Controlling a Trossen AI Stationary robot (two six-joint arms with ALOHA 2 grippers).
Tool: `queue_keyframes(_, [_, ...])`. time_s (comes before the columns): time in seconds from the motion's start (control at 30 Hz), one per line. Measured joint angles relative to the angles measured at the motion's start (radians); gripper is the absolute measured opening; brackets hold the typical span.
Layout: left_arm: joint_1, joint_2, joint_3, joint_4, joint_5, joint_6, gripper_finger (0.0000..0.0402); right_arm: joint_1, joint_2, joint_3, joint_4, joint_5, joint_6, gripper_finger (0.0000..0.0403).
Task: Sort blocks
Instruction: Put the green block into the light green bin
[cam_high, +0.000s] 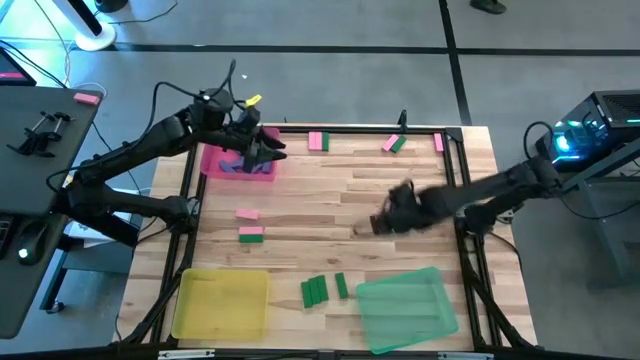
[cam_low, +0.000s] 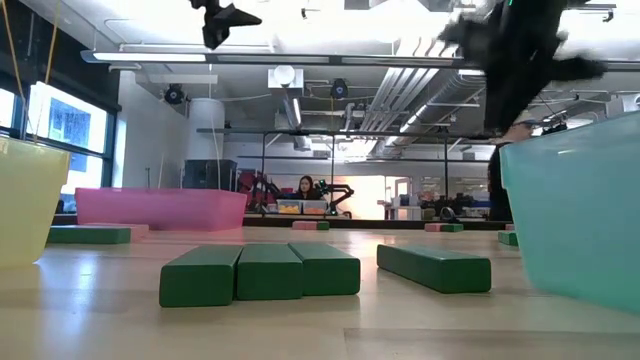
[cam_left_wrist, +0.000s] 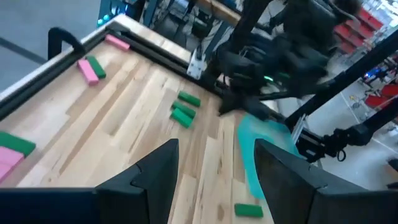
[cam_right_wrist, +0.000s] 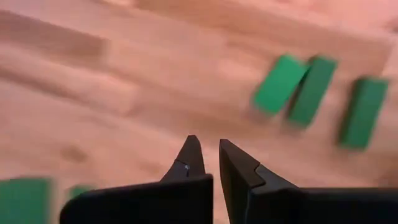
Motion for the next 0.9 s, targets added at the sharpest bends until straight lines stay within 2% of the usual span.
queue_keyframes(0.17, [0.0,0.0,0.0,-0.035,0.0,0.008,0.0194,-0.274,0.0,-0.127,-0.005,-0.143,-0.306,0.0002])
queue_keyframes(0.3, [0.0,0.0,0.0,-0.065,0.0,0.004,0.0194,-0.342,-0.003,-0.243,-0.014,-0.26,-0.456,0.0036])
queue_keyframes(0.47, [0.0,0.0,0.0,-0.026,0.0,-0.03,0.0194,-0.353,-0.068,-0.331,-0.022,-0.261,-0.453,0.0118])
queue_keyframes(0.53, [0.0,0.002,0.0,0.028,-0.013,-0.043,0.0194,-0.346,-0.112,-0.354,-0.02,-0.212,-0.418,0.0148])
queue_keyframes(0.63, [0.0,0.015,0.0,0.126,-0.127,-0.045,0.0194,-0.361,-0.167,-0.434,0.001,-0.173,-0.381,0.0182])
queue_keyframes(0.73, [0.002,0.051,0.0,0.222,-0.255,-0.071,0.0194,-0.414,-0.2,-0.53,0.061,-0.191,-0.377,0.0201])
queue_keyframes(0.9, [0.015,0.131,0.0,0.312,-0.277,-0.162,0.0194,-0.454,-0.231,-0.594,0.195,-0.25,-0.408,0.0203])
